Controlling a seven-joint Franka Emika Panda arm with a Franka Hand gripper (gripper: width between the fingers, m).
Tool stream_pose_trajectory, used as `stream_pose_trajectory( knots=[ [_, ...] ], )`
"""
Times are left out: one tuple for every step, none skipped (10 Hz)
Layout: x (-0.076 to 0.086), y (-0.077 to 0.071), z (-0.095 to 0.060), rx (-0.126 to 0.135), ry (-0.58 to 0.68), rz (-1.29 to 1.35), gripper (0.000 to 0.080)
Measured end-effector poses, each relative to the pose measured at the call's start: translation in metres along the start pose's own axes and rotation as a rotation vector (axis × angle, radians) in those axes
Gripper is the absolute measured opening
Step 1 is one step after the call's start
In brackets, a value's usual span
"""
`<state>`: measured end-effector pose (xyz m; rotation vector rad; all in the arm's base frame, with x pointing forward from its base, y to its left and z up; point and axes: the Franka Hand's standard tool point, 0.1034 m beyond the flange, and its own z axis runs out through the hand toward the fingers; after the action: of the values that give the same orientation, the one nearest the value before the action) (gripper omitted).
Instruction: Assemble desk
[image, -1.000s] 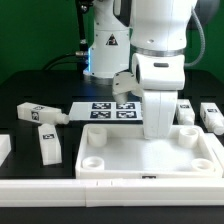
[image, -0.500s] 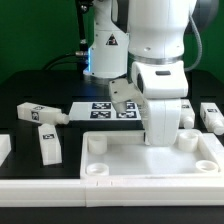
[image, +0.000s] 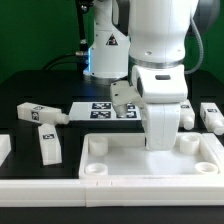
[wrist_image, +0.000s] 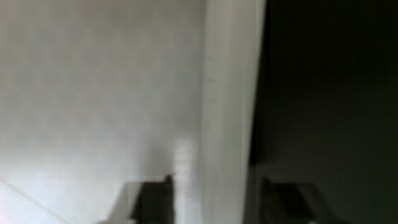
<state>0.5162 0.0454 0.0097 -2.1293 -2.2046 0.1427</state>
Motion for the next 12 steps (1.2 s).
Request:
stream_pose_trajectory(
  knots=[
    [0.0, 0.0, 0.0, 0.0, 0.0, 0.0, 0.0391],
    [0.0, 0.0, 0.0, -0.001, 0.0, 0.002, 0.0528],
    [0.003, 0.0, -0.011, -0.017, -0.008, 0.091, 0.0528],
    [0.009, -0.004, -0.026, -0.037, -0.019, 0.152, 0.0628],
    [0.013, -0.009, -0.038, -0.048, -0.029, 0.174, 0.0643],
    [0.019, -0.014, -0.047, -0.05, -0.028, 0.299, 0.0643],
    [0.021, -0.016, -0.051, -0.047, -0.028, 0.428, 0.0649],
    [0.02, -0.016, -0.047, -0.044, -0.028, 0.47, 0.0649],
    [0.02, -0.017, -0.047, -0.044, -0.027, 0.541, 0.0649],
    [0.022, -0.018, -0.047, -0.046, -0.023, 0.609, 0.0649],
    [0.026, -0.031, -0.045, -0.056, -0.005, 0.81, 0.0649],
    [0.03, -0.052, -0.044, -0.042, -0.005, 0.952, 0.0649]
  ],
)
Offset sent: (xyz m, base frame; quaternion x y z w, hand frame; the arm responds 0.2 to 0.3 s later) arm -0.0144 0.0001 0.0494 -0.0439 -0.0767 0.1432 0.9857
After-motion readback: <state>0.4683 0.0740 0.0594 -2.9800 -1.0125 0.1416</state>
